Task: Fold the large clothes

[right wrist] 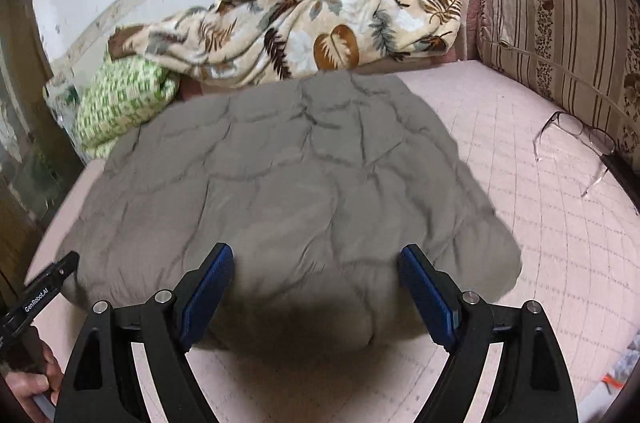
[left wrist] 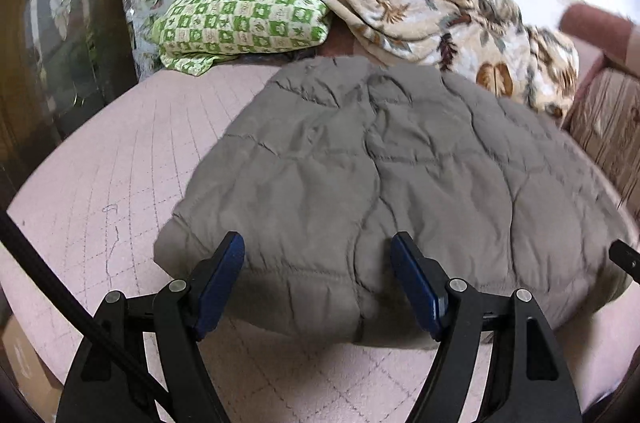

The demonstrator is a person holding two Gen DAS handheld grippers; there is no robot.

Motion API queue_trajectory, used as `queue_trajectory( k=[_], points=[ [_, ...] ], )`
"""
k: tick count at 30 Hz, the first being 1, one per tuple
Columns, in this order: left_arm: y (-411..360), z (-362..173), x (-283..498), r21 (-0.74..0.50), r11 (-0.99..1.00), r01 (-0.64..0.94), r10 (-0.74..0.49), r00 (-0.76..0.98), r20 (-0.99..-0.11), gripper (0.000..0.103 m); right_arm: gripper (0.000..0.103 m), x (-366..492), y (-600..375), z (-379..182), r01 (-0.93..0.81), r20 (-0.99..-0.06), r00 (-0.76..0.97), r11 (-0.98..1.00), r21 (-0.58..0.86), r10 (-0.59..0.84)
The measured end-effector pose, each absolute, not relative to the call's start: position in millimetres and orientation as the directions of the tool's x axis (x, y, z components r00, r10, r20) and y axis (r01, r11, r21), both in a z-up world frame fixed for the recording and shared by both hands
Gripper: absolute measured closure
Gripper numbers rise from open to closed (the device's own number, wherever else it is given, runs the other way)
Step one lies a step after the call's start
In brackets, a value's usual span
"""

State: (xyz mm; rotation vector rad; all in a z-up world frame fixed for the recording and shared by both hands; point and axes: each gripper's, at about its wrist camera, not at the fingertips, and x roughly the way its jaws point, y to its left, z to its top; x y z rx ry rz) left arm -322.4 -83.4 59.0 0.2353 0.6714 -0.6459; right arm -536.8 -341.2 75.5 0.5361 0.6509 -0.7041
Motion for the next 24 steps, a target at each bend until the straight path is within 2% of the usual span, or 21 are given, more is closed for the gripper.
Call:
queue_trajectory(
  k=[6, 19, 24],
  points=[
    [-90.2, 50.5, -325.5, 0.061, 0.778, 0.626, -0.452, 0.624, -0.638, 0.027, 0.007, -511.0, -332.3, 51.3, 0.734, -0.751, 0.509, 0.668, 0.123, -0.421],
    [-94.6, 46.3, -322.7, 0.067, 0.780, 0.623, -0.447, 0.628, -0.636, 0.023, 0.003, -505.1, -336.7, 45.9, 0.739, -0.758, 0.502, 0.663, 0.124, -0.417],
    [-95.0, 46.5, -322.8, 0.063, 0.792, 0.608, -0.439, 0.638, -0.632, 0.023, 0.004, -505.8, -330.0, 47.0, 0.745, -0.730, 0.507, 0.660, 0.103, -0.458]
  ],
)
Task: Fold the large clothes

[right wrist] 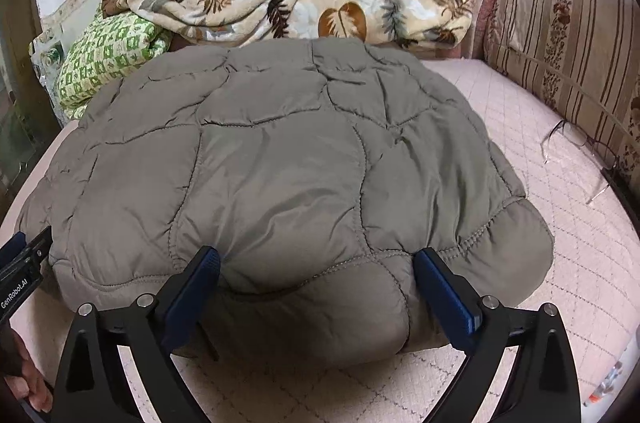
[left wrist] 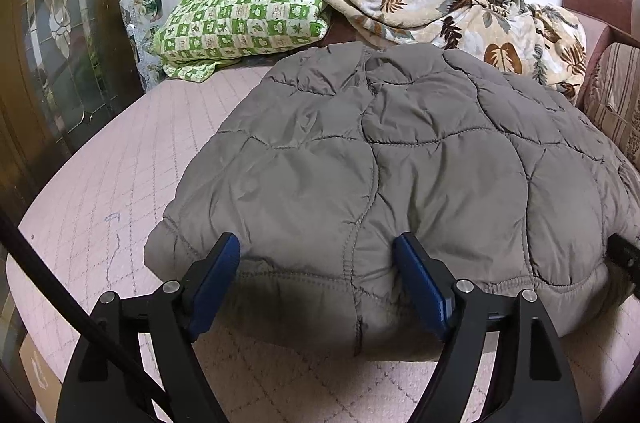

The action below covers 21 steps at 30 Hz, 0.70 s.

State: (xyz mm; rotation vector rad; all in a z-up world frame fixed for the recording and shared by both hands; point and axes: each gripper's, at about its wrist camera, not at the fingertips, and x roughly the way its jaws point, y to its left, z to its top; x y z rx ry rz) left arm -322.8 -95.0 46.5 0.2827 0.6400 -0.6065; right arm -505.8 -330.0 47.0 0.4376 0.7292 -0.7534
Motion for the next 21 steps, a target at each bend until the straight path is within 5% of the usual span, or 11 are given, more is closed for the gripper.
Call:
queue_trajectory(
  k=[8, 21],
  points=[
    [-87.9, 44.6, -331.5, 0.056, 0.802, 0.595, -0.445, 0.656, -0.610, 0.023, 0.007, -519.5, -286.4, 85.9, 0.698, -0.546, 0.628, 0.711, 0.081, -0.554],
    [-94.0, 45.8, -330.3, 0.066, 0.801, 0.595, -0.441, 0.662, -0.606, 0.021, 0.007, -475.0, -298.0, 49.3, 0.665, -0.666, 0.580, 0.744, 0.056, -0.469]
  ],
)
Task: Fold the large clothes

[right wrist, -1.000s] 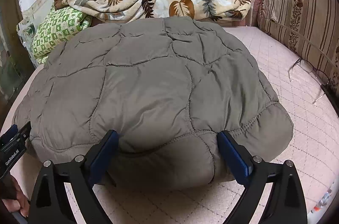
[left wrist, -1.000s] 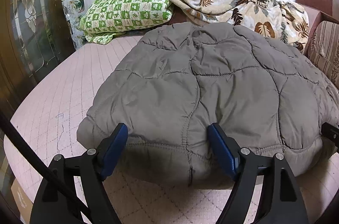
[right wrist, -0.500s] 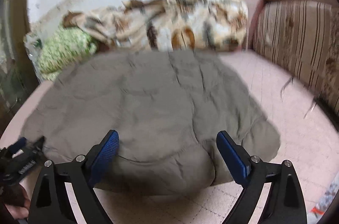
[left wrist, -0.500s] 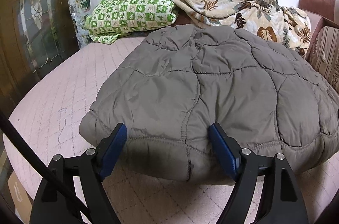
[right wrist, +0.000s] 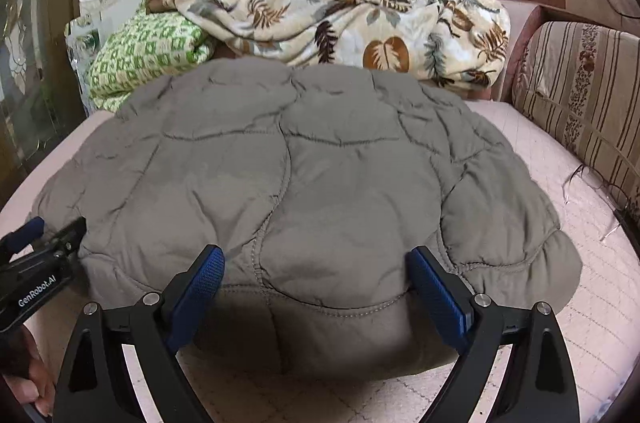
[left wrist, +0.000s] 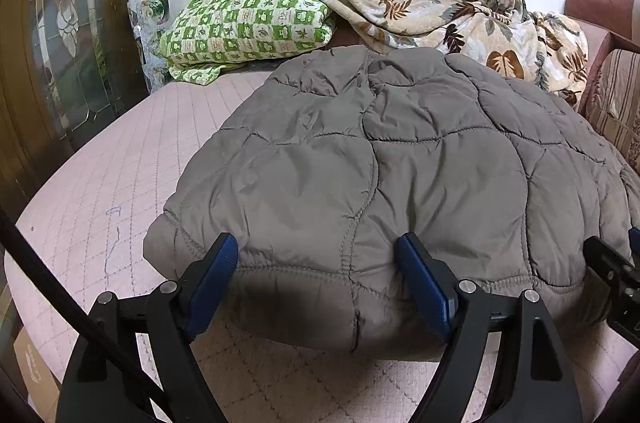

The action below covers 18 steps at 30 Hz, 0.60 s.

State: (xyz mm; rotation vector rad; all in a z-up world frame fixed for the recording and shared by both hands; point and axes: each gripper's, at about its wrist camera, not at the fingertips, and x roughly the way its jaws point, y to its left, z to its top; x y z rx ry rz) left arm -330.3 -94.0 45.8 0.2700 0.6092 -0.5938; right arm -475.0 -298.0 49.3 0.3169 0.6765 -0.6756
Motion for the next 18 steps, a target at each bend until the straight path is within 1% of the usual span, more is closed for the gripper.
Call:
queue_trajectory(
  k=[4, 7, 13, 15, 18],
  points=[
    [-97.7, 42.3, -329.6, 0.089, 0.801, 0.593, -0.431, 0.673, -0.601, 0.021, 0.005, -470.4, -300.6, 40.3, 0.663, -0.685, 0.568, 0.747, 0.051, -0.457],
    [-96.1, 43.4, -329.6, 0.082, 0.800, 0.594, -0.438, 0.673, -0.596, 0.021, 0.005, -469.7, -299.5, 37.4, 0.661, -0.687, 0.564, 0.749, 0.043, -0.458],
    [-69.3, 53.8, -350.4, -0.007, 0.775, 0.632, -0.504, 0.612, -0.609, 0.021, 0.006, -499.6, -280.6, 62.9, 0.650, -0.627, 0.620, 0.757, 0.072, -0.473],
    [-60.1, 54.5, -365.9, -0.019, 0.749, 0.663, -0.531, 0.583, -0.615, 0.021, 0.005, -521.1, -270.0, 75.2, 0.646, -0.588, 0.651, 0.757, 0.096, -0.481],
    [-54.0, 52.2, -382.8, -0.020, 0.711, 0.703, -0.556, 0.544, -0.629, 0.021, 0.005, -542.3, -254.2, 79.5, 0.637, -0.583, 0.663, 0.763, 0.110, -0.470]
  ],
)
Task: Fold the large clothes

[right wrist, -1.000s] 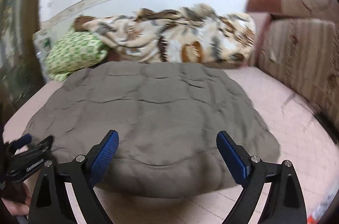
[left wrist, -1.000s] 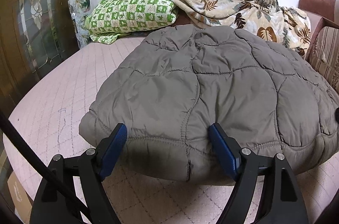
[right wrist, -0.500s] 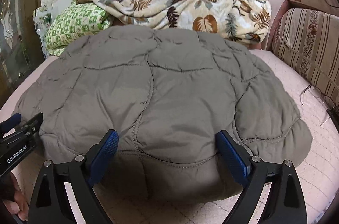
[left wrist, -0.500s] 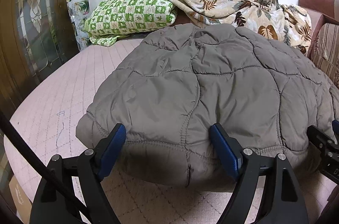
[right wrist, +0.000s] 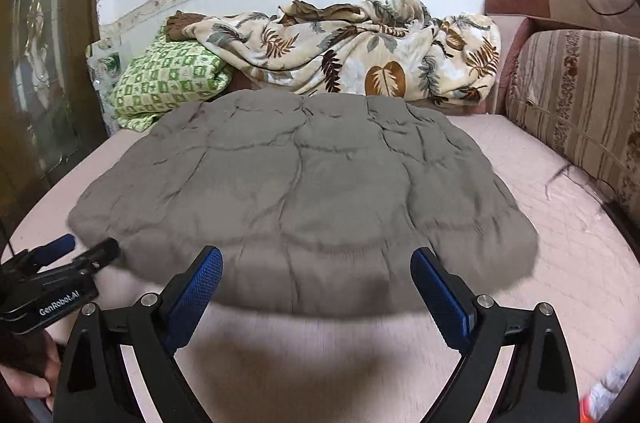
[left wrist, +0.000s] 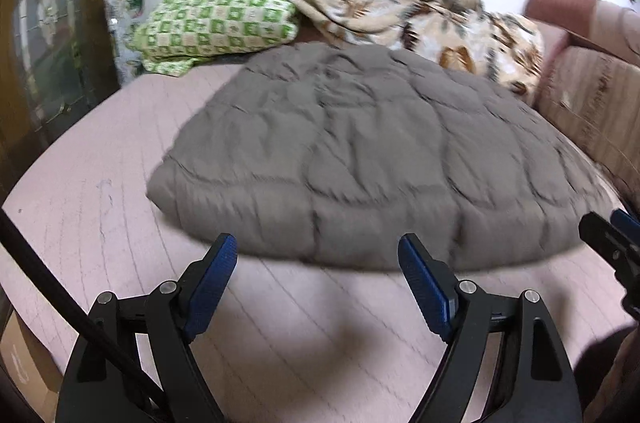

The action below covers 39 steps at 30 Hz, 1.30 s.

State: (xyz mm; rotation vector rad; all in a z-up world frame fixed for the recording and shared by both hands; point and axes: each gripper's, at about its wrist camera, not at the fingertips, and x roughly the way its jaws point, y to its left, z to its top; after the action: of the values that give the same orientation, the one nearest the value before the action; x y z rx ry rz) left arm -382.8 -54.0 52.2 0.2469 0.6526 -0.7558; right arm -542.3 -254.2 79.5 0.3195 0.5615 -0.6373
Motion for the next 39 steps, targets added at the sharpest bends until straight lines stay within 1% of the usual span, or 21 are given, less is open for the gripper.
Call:
queue_trajectory(
  k=[2, 3, 5, 7, 9, 12, 14, 16, 17, 19, 22, 23, 26, 28, 30, 32, 34, 36, 37, 39],
  points=[
    [-56.5, 51.8, -385.9, 0.003, 0.709, 0.705, -0.548, 0.553, -0.627, 0.021, 0.005, -554.9, -245.1, 83.4, 0.624, -0.571, 0.685, 0.769, 0.138, -0.453],
    [-58.7, 52.0, -384.4, 0.010, 0.713, 0.702, -0.540, 0.557, -0.630, 0.021, 0.005, -559.0, -242.8, 86.9, 0.631, -0.554, 0.686, 0.764, 0.131, -0.472],
    [-60.6, 56.2, -383.8, 0.010, 0.712, 0.702, -0.555, 0.571, -0.605, 0.021, 0.005, -561.4, -247.2, 91.7, 0.654, -0.535, 0.677, 0.746, 0.123, -0.505],
    [-66.0, 59.9, -383.3, 0.033, 0.704, 0.710, -0.559, 0.582, -0.591, 0.021, 0.005, -561.0, -261.8, 91.2, 0.700, -0.549, 0.635, 0.706, 0.110, -0.544],
    [-72.8, 63.9, -379.1, 0.068, 0.705, 0.706, -0.551, 0.607, -0.573, 0.021, 0.006, -563.8, -283.1, 88.8, 0.732, -0.570, 0.617, 0.662, 0.163, -0.542],
    [-78.0, 63.3, -357.4, 0.052, 0.721, 0.691, -0.528, 0.596, -0.605, 0.021, 0.006, -568.4, -314.5, 85.1, 0.783, -0.610, 0.571, 0.588, 0.204, -0.550],
    [-75.9, 57.4, -333.3, 0.014, 0.749, 0.662, -0.498, 0.577, -0.648, 0.021, 0.006, -569.9, -333.9, 80.8, 0.790, -0.638, 0.567, 0.564, 0.242, -0.521],
    [-70.1, 51.5, -311.8, -0.082, 0.759, 0.646, -0.512, 0.514, -0.688, 0.019, 0.010, -575.8, -353.4, 73.7, 0.793, -0.660, 0.575, 0.528, 0.305, -0.483],
    [-69.3, 50.0, -306.1, -0.102, 0.758, 0.644, -0.517, 0.498, -0.696, 0.018, 0.011, -577.9, -360.3, 69.4, 0.790, -0.669, 0.583, 0.513, 0.335, -0.461],
    [-73.7, 45.4, -302.1, -0.095, 0.752, 0.653, -0.509, 0.482, -0.713, 0.016, 0.013, -577.0, -376.0, 55.8, 0.787, -0.711, 0.587, 0.479, 0.389, -0.386],
    [-78.8, 40.0, -300.2, -0.086, 0.750, 0.656, -0.496, 0.471, -0.729, 0.014, 0.011, -571.7, -387.8, 41.8, 0.783, -0.748, 0.585, 0.458, 0.421, -0.313],
    [-78.6, 39.0, -297.6, -0.101, 0.748, 0.656, -0.502, 0.459, -0.733, 0.014, 0.009, -567.7, -390.4, 37.8, 0.782, -0.763, 0.578, 0.462, 0.418, -0.288],
    [-75.1, 42.5, -299.3, -0.111, 0.745, 0.658, -0.513, 0.459, -0.725, 0.014, 0.008, -567.0, -385.8, 38.2, 0.779, -0.763, 0.577, 0.478, 0.406, -0.292],
    [-66.5, 48.9, -308.9, -0.110, 0.744, 0.659, -0.533, 0.485, -0.693, 0.014, 0.008, -572.4, -377.5, 45.9, 0.776, -0.736, 0.590, 0.486, 0.402, -0.333],
    [-59.7, 52.7, -319.4, -0.116, 0.735, 0.668, -0.552, 0.489, -0.676, 0.014, 0.008, -578.1, -361.1, 59.9, 0.752, -0.681, 0.625, 0.530, 0.392, -0.382],
    [-58.1, 53.3, -325.4, -0.103, 0.737, 0.668, -0.547, 0.501, -0.671, 0.014, 0.008, -575.0, -342.2, 71.1, 0.739, -0.650, 0.627, 0.591, 0.322, -0.430],
    [-59.5, 50.8, -320.0, -0.104, 0.751, 0.652, -0.529, 0.499, -0.687, 0.014, 0.008, -564.7, -325.2, 79.6, 0.732, -0.622, 0.615, 0.643, 0.223, -0.484],
    [-57.6, 41.1, -302.1, -0.154, 0.781, 0.605, -0.500, 0.457, -0.736, 0.012, 0.008, -549.6, -318.8, 75.5, 0.730, -0.649, 0.579, 0.669, 0.142, -0.494],
    [-55.2, 35.9, -292.9, -0.201, 0.784, 0.587, -0.507, 0.420, -0.752, 0.009, 0.008, -544.7, -318.9, 72.7, 0.732, -0.664, 0.563, 0.670, 0.124, -0.492],
    [-52.3, 27.5, -281.7, -0.267, 0.782, 0.563, -0.525, 0.364, -0.769, 0.007, 0.008, -535.2, -323.5, 63.6, 0.733, -0.705, 0.533, 0.672, 0.107, -0.468]
  ],
)
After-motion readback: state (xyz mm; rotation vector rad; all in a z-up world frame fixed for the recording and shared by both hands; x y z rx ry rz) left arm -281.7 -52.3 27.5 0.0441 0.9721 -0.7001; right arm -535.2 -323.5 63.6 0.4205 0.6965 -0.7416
